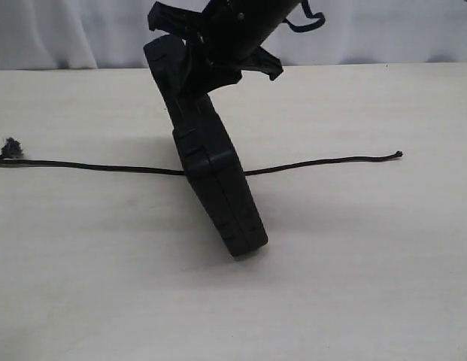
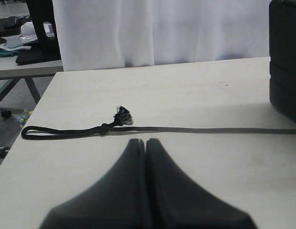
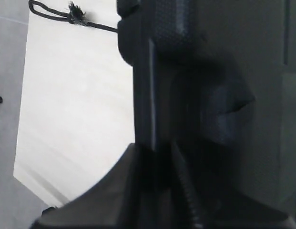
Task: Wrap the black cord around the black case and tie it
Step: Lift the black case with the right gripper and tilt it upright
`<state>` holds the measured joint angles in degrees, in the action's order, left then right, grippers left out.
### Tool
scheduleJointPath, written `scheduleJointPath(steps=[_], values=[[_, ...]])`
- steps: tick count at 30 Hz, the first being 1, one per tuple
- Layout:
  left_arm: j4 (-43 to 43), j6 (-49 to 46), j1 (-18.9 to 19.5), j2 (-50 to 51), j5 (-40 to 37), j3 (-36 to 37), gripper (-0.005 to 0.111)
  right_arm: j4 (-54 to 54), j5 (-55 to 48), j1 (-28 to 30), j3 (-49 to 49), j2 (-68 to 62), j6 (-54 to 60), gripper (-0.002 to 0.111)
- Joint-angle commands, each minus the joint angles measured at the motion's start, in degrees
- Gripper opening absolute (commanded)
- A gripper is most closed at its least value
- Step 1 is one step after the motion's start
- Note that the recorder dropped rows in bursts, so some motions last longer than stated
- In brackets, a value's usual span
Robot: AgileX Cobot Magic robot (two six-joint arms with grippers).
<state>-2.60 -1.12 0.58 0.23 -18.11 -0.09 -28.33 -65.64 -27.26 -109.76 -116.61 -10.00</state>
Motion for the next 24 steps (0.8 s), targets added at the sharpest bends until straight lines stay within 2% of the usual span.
scheduleJointPath(steps=[1, 8, 9, 12, 15, 24], values=[[0.1, 0.5, -0.3, -0.2, 0.4, 0.1, 0.0, 2.9, 4.0, 0.8, 1.6, 0.1, 0.1, 0.004], [0.1, 0.5, -0.3, -0.2, 0.4, 0.1, 0.0, 20.0, 2.5, 0.8, 1.6, 0.1, -4.4, 0.005], [0.1, 0.5, -0.3, -0.2, 0.4, 0.1, 0.0, 20.2, 2.5, 0.8, 1.6, 0.1, -4.4, 0.008], [0.1, 0.5, -0.3, -0.2, 0.4, 0.1, 0.0, 20.2, 2.4, 0.8, 1.6, 0.1, -3.5, 0.027], [0.1, 0.5, -0.3, -0.2, 0.4, 0.1, 0.0, 20.2, 1.7, 0.8, 1.6, 0.1, -3.0, 0.037], [0.1, 0.5, -0.3, -0.2, 0.4, 0.1, 0.0, 24.9, -0.9, 0.8, 1.6, 0.1, -7.4, 0.039]])
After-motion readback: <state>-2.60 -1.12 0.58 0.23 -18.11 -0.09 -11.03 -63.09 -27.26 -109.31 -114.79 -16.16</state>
